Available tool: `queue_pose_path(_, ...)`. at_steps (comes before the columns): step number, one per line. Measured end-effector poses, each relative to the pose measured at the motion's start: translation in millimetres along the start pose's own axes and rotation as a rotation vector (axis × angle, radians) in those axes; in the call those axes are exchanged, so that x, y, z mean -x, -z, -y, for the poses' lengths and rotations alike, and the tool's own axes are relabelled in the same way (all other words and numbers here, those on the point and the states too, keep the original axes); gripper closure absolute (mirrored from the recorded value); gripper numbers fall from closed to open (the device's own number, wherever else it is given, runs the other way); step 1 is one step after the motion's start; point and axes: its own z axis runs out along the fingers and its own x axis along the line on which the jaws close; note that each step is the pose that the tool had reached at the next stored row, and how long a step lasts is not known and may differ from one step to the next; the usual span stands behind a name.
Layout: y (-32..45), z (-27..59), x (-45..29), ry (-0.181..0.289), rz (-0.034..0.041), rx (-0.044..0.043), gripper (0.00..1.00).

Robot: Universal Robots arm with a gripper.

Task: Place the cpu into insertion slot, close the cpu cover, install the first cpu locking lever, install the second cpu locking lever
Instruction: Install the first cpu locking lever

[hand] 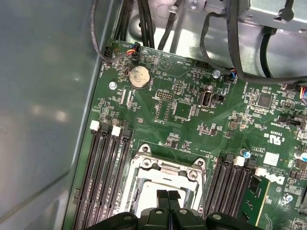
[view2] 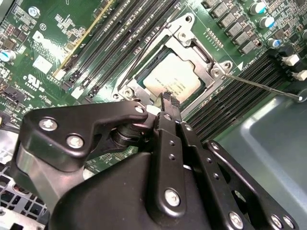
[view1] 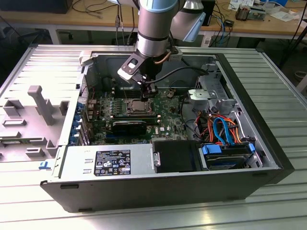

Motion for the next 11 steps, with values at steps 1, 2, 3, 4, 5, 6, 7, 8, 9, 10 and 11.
queue_pose_path(1,0.0,0.0,0.0,0.004,0.0004,0.0002,0.89)
queue_pose_path(2,0.0,0.0,0.0,0.01,0.0008,0.0006,0.89)
queue_pose_path(3,0.0,0.0,0.0,0.018,0.0017,0.0012,0.89)
queue_pose_path(4,0.0,0.0,0.0,0.025,0.0023,0.0016,0.89)
queue_pose_path(5,0.0,0.0,0.0,0.029,0.0027,0.002,0.89)
queue_pose_path(6,0.0,0.0,0.0,0.033,0.0031,0.0022,0.89)
queue_pose_path(7,0.0,0.0,0.0,0.04,0.0035,0.0022,0.89)
queue_pose_path(8,0.0,0.0,0.0,0.044,0.0038,0.0022,0.89)
queue_pose_path(9,0.0,0.0,0.0,0.047,0.004,0.0021,0.89)
queue_pose_path(10,0.0,0.0,0.0,0.051,0.0043,0.0021,0.89)
queue_pose_path(11,0.0,0.0,0.0,0.053,0.0045,0.0021,0.89)
